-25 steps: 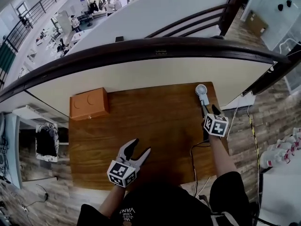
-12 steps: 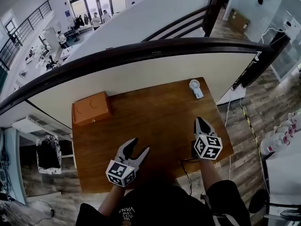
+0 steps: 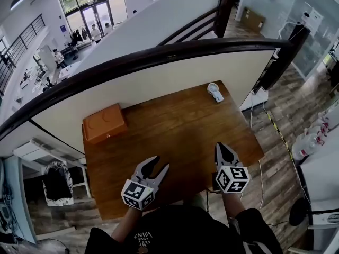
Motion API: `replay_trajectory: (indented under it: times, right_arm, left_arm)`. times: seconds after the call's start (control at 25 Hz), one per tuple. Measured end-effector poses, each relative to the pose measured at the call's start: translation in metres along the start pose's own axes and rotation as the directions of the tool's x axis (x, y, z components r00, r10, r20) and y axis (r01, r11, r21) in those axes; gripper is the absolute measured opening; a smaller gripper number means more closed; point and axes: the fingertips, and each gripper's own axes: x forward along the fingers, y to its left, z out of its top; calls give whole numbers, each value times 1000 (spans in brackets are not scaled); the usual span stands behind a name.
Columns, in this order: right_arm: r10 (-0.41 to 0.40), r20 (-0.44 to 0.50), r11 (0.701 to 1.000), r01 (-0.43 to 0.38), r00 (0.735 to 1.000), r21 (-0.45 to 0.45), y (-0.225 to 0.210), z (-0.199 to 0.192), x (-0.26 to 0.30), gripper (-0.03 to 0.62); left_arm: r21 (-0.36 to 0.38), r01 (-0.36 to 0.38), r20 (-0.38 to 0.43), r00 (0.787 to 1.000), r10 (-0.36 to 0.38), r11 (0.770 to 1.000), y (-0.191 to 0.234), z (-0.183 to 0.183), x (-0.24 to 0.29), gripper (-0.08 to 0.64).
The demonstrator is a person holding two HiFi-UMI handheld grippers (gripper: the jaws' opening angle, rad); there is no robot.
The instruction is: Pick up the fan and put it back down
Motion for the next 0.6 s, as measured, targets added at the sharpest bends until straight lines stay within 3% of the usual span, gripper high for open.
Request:
replay_trajectory:
  times: [0.32,0.6]
  right_arm:
    - [-25,13,998,25,1000,53,37,-24,-42,12]
    - [-59,1,997,58,998,47,52,-37,-61,12]
  left_arm:
    - [39,34,-6,999,-34,999,0,-10,-29,48]
    - [41,53,-11,999,-52,998,1,-15,-42,11]
